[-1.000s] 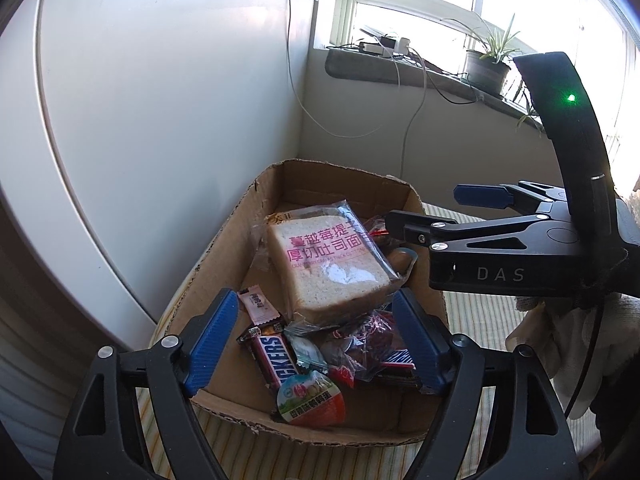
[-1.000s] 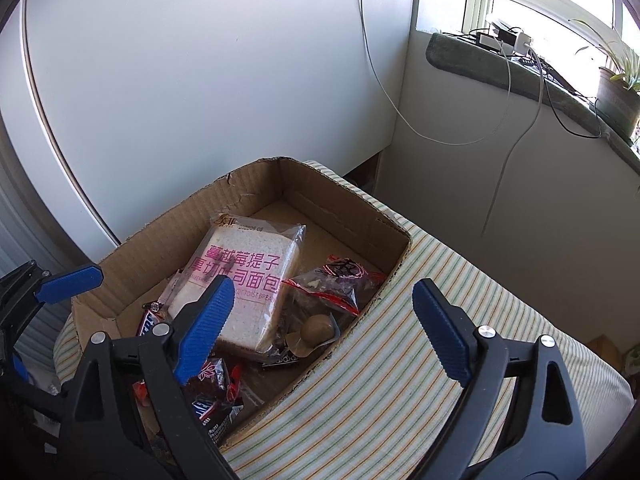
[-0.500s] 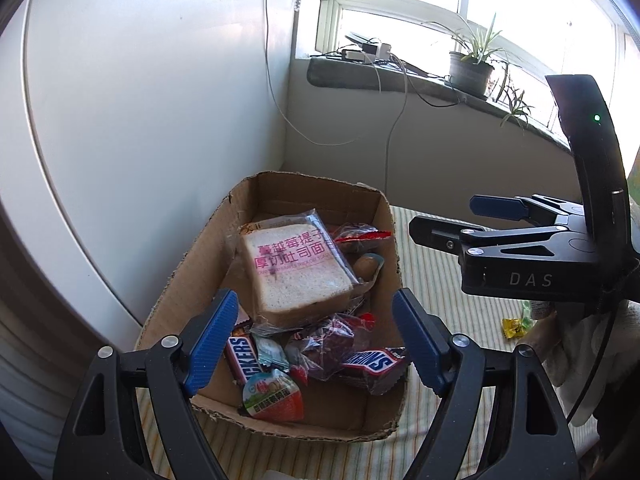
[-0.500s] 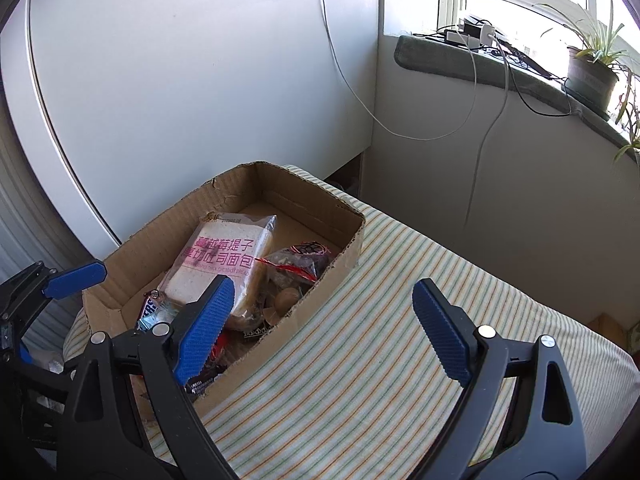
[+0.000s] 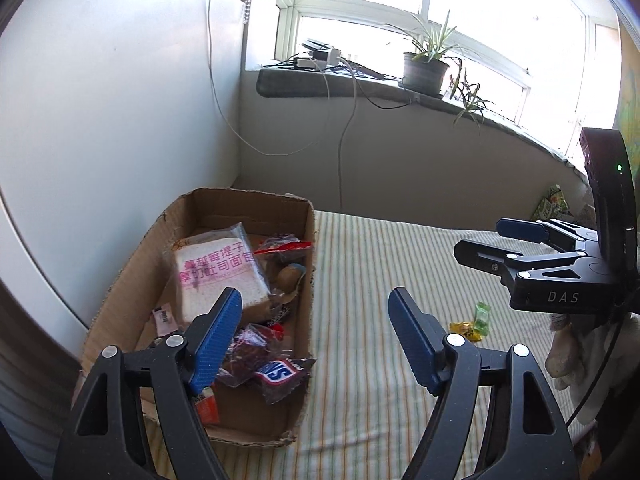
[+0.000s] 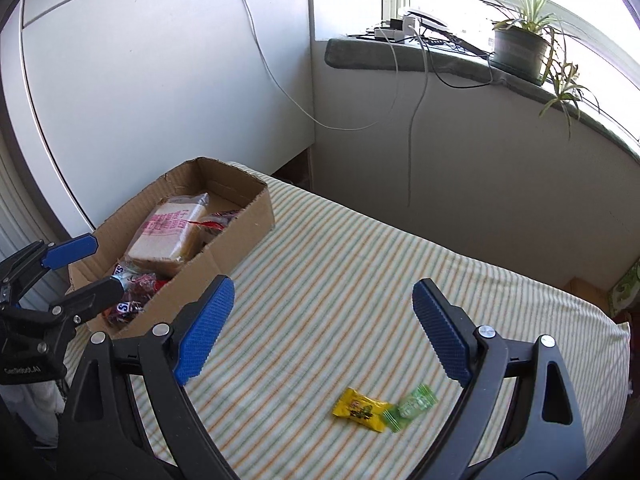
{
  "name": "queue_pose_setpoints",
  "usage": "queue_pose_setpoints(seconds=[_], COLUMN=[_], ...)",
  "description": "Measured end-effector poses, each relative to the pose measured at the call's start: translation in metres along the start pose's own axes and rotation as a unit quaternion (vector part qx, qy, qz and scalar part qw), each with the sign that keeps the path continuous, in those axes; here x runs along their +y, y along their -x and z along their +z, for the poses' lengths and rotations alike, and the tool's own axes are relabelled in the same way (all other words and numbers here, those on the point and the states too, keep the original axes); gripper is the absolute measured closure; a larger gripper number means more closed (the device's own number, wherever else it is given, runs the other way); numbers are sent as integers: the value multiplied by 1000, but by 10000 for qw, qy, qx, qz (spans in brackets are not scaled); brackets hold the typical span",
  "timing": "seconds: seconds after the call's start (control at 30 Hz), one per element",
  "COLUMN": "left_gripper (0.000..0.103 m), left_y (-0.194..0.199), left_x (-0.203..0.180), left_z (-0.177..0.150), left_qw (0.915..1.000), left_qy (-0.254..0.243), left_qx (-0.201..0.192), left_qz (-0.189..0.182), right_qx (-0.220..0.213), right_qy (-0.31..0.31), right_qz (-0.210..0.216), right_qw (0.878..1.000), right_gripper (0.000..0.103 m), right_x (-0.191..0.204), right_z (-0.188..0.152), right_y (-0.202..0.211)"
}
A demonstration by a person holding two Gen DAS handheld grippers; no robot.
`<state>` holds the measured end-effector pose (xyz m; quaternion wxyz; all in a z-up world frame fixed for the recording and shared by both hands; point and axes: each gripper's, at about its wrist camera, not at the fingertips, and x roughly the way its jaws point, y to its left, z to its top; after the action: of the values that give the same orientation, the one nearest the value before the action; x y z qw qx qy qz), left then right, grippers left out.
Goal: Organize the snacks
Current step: 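Move both grippers back from the box to the last two candies, then grasp the yellow candy with the left gripper while the right gripper grasps the light green candy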
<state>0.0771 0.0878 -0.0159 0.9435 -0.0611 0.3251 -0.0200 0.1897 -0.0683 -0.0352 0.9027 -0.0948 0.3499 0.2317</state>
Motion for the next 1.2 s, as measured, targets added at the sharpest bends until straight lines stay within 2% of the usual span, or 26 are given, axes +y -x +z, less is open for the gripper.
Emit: queue_pose_setpoints(seconds=[0.1,0.4,0.53,0.67,0.8,1.03,1.2], left_gripper=[37,54,65,76,80,84,87], left_y=[-5,-23,-34,-42,-51,-65,-74], left_x=[-15,-56,-74,-91,-105,-116,-123], left_z=[0,-14,-23,-34,-42,-49,-51], left_qw=[9998,9964,9933,9887,9837,9752,9713], left_qy=[-64,-274,-354,-492,-544,-442,-428], left_qx=[49,418,651,884,1093,1364,1487], left_qz=[-194,-692,-887,-1102,-1320,-1689,-1808], right_qx=[48,482,784,1000,1133,1308,1352], right_qy=[-131,-328,-517,-654,-842,-938,-841], right_qz=[-160,-233,-87,37,36,44,-66], right_qw=[9998,9980,9955,9928,9900,9870,9872], right_gripper=[10,11,26,35,41,62,64], right_x=[-22,-72,-81,-83,-85,-85,-79], right_z=[-14,-53,-66,-77,-83,-81,-80], right_y=[7,5,-7,-18,-29,-47,-53])
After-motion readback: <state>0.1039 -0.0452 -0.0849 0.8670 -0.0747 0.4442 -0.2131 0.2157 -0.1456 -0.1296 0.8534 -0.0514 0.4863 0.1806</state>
